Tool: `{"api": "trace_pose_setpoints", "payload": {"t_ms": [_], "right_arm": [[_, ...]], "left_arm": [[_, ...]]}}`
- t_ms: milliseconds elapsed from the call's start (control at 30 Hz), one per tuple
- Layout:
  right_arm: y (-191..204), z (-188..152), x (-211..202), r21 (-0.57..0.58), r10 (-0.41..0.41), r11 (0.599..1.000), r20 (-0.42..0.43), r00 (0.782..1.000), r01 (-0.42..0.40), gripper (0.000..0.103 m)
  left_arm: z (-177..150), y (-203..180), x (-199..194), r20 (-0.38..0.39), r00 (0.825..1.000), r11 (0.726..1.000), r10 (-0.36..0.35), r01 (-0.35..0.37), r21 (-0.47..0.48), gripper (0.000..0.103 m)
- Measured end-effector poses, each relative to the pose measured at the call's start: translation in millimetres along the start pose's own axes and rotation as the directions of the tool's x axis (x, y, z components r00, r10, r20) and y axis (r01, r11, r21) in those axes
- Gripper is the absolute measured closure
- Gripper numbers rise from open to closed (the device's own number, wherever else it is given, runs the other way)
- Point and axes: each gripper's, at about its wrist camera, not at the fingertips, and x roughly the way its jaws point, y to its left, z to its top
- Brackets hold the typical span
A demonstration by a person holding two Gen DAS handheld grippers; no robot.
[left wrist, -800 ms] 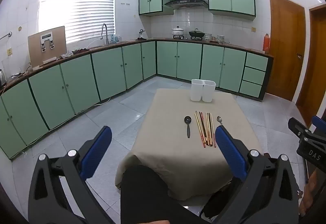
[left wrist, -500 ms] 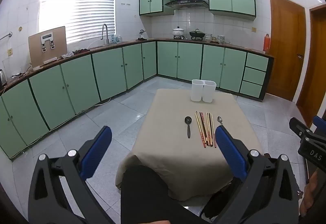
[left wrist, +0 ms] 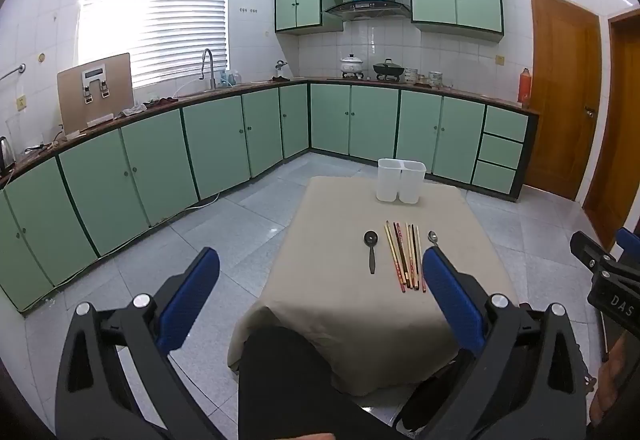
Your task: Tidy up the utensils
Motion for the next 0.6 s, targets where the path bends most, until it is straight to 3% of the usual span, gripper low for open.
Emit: {"api": "trace_pose_setpoints", "payload": {"t_ms": [600], "right_arm": [[-2.3,4.3,-5.2,-0.002,-0.001,1.000,0.009,1.000,0.001,0.006]], "left_arm": [[-4.3,-3.2,0.5,0.007,1.000,1.000,0.000,0.000,0.000,0.005]]}}
